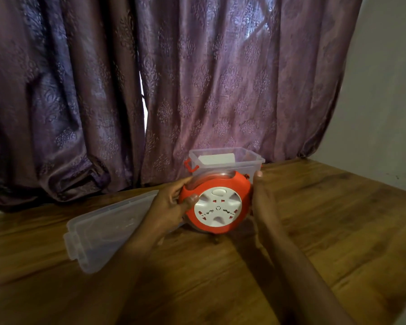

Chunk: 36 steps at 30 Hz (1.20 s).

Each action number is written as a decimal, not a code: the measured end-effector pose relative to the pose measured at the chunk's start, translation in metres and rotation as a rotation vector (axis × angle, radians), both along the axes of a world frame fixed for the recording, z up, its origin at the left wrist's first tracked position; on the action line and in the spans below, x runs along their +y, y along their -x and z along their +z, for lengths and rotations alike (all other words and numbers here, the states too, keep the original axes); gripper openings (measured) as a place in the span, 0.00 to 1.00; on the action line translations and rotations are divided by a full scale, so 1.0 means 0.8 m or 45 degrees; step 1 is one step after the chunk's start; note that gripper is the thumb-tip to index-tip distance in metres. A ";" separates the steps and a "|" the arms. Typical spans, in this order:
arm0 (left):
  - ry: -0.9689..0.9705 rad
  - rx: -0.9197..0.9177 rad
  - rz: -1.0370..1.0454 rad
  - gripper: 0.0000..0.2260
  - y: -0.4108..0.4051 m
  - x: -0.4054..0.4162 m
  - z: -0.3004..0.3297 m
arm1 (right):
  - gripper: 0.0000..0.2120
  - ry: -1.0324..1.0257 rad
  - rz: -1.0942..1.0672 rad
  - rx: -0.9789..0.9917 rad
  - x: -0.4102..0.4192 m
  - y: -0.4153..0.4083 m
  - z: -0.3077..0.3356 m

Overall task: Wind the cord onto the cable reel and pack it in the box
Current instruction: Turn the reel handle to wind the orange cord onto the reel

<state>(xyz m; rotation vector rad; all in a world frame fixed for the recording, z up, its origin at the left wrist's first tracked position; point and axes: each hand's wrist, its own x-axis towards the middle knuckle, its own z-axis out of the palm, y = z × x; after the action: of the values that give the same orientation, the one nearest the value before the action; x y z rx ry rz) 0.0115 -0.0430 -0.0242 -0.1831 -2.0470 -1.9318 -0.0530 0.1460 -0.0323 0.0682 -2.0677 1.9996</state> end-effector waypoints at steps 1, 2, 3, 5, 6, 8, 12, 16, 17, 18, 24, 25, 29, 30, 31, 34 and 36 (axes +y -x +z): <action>0.023 -0.004 -0.006 0.19 0.000 0.002 0.000 | 0.37 0.089 0.065 -0.092 0.000 0.000 0.003; 0.038 -0.006 -0.013 0.20 0.000 0.003 0.001 | 0.33 0.164 0.107 -0.152 0.000 -0.002 0.007; 0.050 -0.006 -0.022 0.20 0.000 0.004 0.001 | 0.28 0.239 0.145 -0.190 0.001 -0.005 0.013; 0.057 -0.004 -0.031 0.19 0.001 0.004 0.001 | 0.19 0.415 0.245 -0.203 0.005 -0.012 0.021; 0.060 0.004 -0.031 0.18 0.001 0.004 0.000 | 0.16 0.499 0.280 -0.165 0.007 -0.015 0.024; 0.066 0.022 -0.030 0.17 0.001 0.004 0.001 | 0.17 0.608 0.236 -0.027 0.012 -0.016 0.027; 0.068 0.027 -0.030 0.17 0.000 0.006 0.002 | 0.18 0.670 0.083 0.257 0.016 -0.013 0.033; 0.068 0.017 -0.025 0.16 0.001 0.008 0.004 | 0.15 0.464 0.008 0.551 0.020 -0.011 0.035; 0.064 0.021 -0.024 0.16 0.000 0.009 0.005 | 0.15 0.431 0.016 0.597 0.022 -0.011 0.035; 0.053 0.019 -0.022 0.16 -0.001 0.010 0.005 | 0.16 0.418 0.034 0.620 0.021 -0.011 0.036; -0.035 -0.066 -0.009 0.22 -0.002 0.010 0.005 | 0.15 0.407 0.160 0.598 0.018 -0.012 0.030; -0.010 -0.059 -0.004 0.23 -0.003 0.010 0.007 | 0.15 0.423 0.170 0.591 0.017 -0.012 0.030; -0.068 -0.073 -0.041 0.22 -0.005 0.014 0.012 | 0.16 0.512 0.168 0.545 0.015 -0.014 0.029; -0.084 -0.079 -0.043 0.22 -0.005 0.014 0.013 | 0.17 0.512 0.153 0.530 0.015 -0.014 0.029; -0.102 -0.082 -0.042 0.21 -0.005 0.015 0.014 | 0.18 0.501 0.131 0.514 0.014 -0.014 0.028; -0.134 -0.076 0.009 0.18 -0.004 0.010 0.014 | 0.19 0.293 -0.071 0.575 0.009 -0.015 0.020; -0.164 -0.074 0.061 0.16 -0.002 0.007 0.014 | 0.17 -0.047 -0.263 0.720 0.004 -0.018 0.013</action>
<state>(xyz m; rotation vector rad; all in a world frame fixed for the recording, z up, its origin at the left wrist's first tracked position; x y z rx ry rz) 0.0135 -0.0375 -0.0127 -0.0482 -1.9354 -2.0536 -0.0387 0.1489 -0.0221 0.3657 -1.6704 1.5857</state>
